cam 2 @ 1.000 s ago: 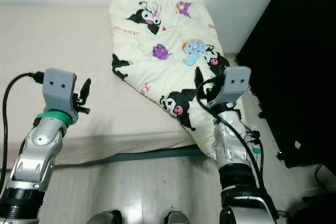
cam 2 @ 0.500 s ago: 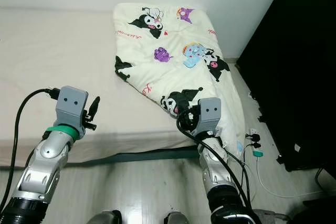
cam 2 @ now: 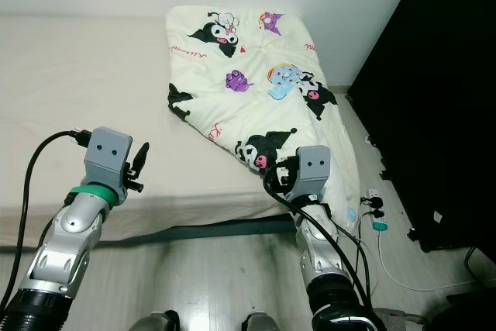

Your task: Clean up the room

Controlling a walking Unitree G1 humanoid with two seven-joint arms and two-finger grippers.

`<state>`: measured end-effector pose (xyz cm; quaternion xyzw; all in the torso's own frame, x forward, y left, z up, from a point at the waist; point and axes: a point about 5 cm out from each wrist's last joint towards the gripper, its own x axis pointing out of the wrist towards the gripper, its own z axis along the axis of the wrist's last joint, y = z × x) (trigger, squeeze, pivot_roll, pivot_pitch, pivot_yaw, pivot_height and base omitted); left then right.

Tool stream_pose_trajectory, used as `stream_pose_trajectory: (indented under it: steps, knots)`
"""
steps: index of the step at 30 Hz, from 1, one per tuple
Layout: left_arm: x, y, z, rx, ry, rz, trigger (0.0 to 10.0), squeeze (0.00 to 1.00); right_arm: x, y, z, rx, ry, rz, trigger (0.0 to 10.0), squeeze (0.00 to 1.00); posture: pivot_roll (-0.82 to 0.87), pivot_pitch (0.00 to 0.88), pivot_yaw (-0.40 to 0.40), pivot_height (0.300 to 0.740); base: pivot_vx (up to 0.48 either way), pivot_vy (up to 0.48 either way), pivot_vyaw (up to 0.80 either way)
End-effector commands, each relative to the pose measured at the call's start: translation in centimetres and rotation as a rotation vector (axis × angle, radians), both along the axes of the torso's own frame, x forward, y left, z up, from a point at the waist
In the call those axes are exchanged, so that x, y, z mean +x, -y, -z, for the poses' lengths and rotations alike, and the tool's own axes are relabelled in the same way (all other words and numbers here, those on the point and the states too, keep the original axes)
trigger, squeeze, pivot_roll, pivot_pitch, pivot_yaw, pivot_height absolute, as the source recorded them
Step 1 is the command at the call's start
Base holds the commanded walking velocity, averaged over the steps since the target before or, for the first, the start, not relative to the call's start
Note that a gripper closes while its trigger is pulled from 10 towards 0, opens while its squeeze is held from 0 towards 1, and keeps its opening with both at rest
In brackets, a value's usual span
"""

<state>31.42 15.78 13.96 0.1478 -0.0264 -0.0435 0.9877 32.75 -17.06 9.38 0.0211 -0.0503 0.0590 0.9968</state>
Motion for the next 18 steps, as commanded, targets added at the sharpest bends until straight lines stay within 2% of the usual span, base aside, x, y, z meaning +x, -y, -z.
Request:
stream_pose_trajectory:
  steps: [1,18]
  knots:
    - [-0.08,0.03,0.66,0.001,-0.022,0.001,10.0,0.00,-0.18,0.36,0.44,0.001,-0.014,0.013,10.0,0.00,0.08,0.092,0.028,0.740,0.000,0.000,0.00]
    - [-0.05,-0.05,0.85,0.002,-0.023,-0.002,10.0,0.00,-0.22,0.36,0.65,0.000,-0.019,0.014,10.0,0.00,0.08,0.095,0.026,0.740,0.000,0.000,0.00]
